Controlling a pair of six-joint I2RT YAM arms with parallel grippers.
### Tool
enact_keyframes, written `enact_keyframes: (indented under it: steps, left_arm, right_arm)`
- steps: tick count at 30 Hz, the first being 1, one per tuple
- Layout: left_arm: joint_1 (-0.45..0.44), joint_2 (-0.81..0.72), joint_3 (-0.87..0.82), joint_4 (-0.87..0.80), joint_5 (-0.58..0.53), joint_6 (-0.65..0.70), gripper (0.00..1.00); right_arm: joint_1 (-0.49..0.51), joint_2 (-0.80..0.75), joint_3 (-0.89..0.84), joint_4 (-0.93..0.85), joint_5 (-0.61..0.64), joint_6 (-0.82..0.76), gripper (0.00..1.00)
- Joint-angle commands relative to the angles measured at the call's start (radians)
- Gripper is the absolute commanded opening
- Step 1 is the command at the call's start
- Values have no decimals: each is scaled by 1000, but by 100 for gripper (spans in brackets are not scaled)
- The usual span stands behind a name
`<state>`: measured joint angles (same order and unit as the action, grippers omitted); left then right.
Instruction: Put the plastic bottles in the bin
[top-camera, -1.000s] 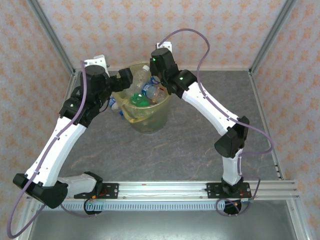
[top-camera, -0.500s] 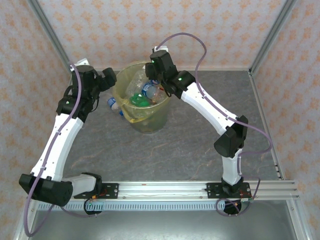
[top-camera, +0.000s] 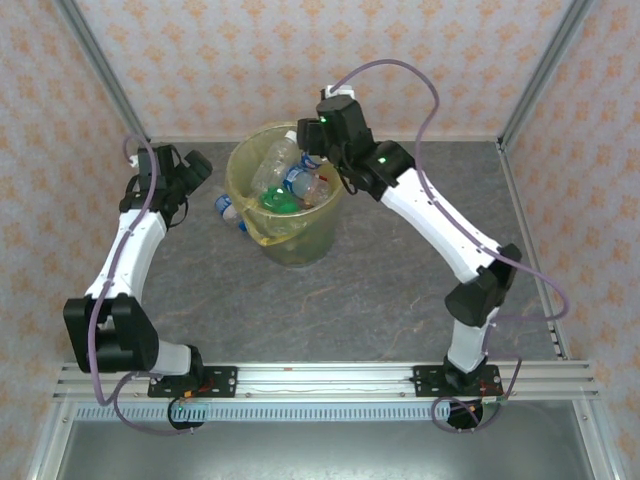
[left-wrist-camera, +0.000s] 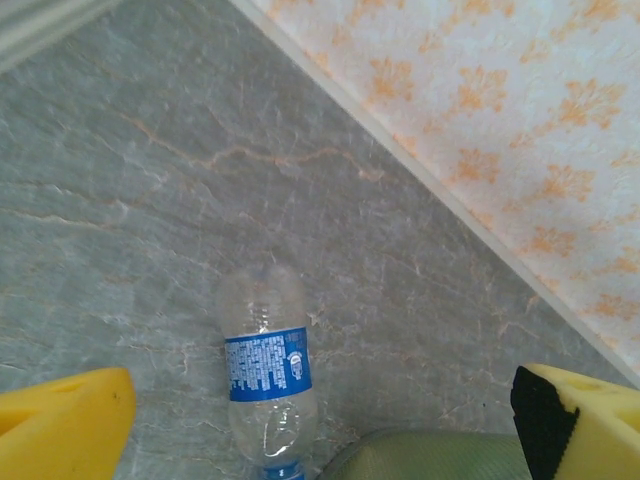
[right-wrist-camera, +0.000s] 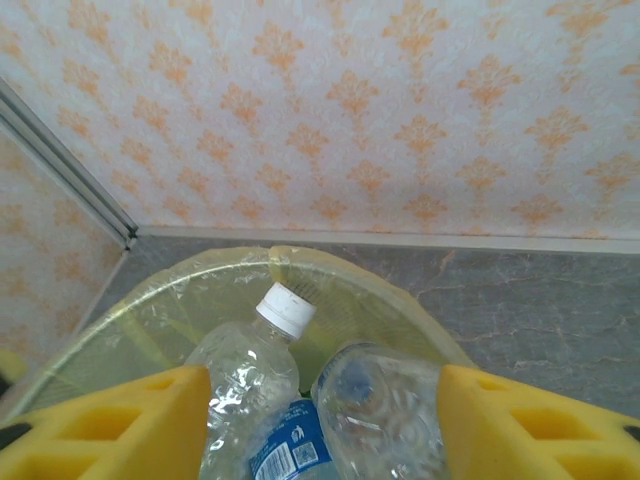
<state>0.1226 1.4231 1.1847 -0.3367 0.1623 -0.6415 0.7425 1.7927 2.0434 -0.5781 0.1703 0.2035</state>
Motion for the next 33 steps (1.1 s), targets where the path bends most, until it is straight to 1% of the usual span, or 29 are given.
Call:
enact_keyframes:
  steps: [1, 4, 6, 7, 8, 9, 14, 18, 22, 24, 26, 30, 31, 33]
  left_arm:
    - [9, 74, -13, 82, 62, -36, 96]
    - [11, 167, 19, 81, 96, -42, 93]
    - [11, 218, 36, 81, 98, -44, 92]
    - [11, 243, 43, 82, 97, -42, 91]
    - [11, 263, 52, 78, 100, -40, 91]
    - [11, 288, 62, 70, 102, -35, 91]
    - [10, 378, 91, 50, 109, -29, 91]
    - [8, 437, 108, 73, 152, -46, 91]
    - [-2, 478, 133, 74, 160, -50, 91]
    - [-4, 524, 143, 74, 170, -52, 90]
    - [-5, 547, 150, 74, 173, -52, 87]
    - [-6, 568, 147, 86, 172, -56, 86]
    - [-6, 570, 144, 92, 174, -57, 84]
    - [-6, 574, 144, 96, 177, -57, 79]
  right_arm:
    - [-6, -107, -61, 7, 59, 23, 68]
    - [-6, -194, -158, 27, 96, 36, 80]
    - [-6, -253, -222, 41, 117, 45, 87]
    - [-6, -281, -253, 45, 131, 51, 92]
    - [-6, -303, -278, 46, 146, 58, 99]
    - [-6, -329, -305, 44, 161, 70, 100]
    - [-6, -446, -423, 63, 214, 119, 100]
    - [-6, -510, -493, 71, 253, 136, 100]
    - [-6, -531, -518, 54, 281, 145, 100]
    - [-8, -534, -525, 51, 285, 147, 100]
    - [-8, -534, -524, 52, 287, 147, 100]
    - [-8, -526, -514, 50, 285, 147, 100]
    - [-8, -524, -514, 50, 285, 148, 100]
    - [-8, -521, -511, 50, 285, 148, 100]
